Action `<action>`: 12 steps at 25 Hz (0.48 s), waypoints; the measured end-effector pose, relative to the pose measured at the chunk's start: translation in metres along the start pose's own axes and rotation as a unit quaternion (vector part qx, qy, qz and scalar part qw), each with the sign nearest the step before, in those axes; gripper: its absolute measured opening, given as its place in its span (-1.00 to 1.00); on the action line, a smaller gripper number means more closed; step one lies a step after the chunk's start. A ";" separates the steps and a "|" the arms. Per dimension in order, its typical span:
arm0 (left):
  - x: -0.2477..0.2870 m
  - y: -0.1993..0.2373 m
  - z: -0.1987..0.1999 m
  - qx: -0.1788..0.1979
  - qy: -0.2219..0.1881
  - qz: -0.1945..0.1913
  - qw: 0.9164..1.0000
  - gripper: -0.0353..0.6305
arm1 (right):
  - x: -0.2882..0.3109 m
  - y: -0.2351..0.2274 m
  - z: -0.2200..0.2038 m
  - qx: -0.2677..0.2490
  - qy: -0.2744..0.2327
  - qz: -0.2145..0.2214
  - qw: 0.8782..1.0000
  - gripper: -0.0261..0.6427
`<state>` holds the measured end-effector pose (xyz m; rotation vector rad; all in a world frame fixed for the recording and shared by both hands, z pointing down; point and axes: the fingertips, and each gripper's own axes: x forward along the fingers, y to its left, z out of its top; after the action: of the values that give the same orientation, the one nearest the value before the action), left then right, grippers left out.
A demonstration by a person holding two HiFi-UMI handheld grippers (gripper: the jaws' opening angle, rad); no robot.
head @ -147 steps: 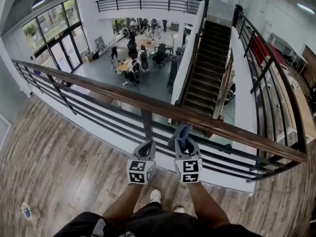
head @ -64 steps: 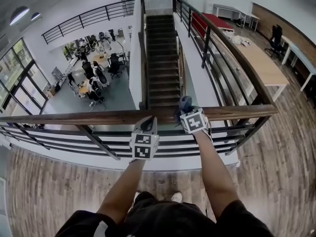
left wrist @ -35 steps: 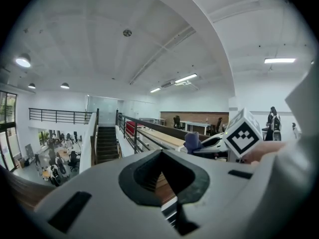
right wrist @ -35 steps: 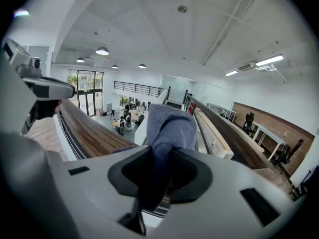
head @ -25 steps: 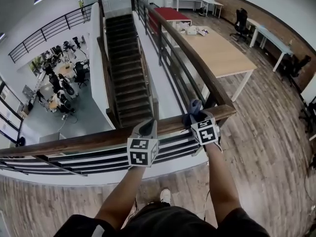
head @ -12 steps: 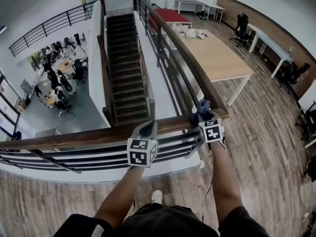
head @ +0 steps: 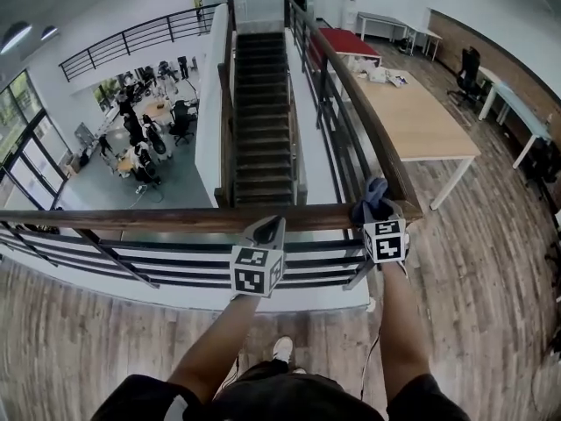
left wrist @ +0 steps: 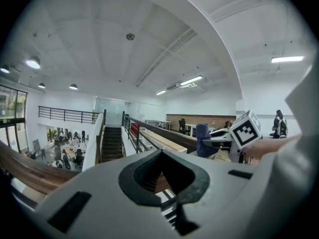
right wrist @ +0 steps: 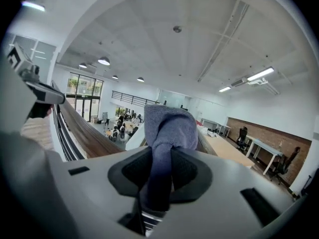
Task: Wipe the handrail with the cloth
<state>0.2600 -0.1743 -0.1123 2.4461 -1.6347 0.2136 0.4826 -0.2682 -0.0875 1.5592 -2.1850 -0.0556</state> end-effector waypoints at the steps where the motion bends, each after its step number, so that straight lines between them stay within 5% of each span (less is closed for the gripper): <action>1: -0.008 0.000 0.001 0.003 -0.003 0.006 1.000 -0.90 | -0.008 0.010 0.009 -0.002 -0.013 0.008 1.000 -0.63; 12: -0.136 0.031 -0.023 -0.006 -0.014 0.094 0.995 -0.90 | -0.098 0.172 0.028 0.010 -0.058 0.124 0.991 -0.63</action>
<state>0.1786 -0.0582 -0.1181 2.2953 -1.8738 0.1952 0.3441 -0.1237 -0.0964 1.3120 -2.4603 -0.0480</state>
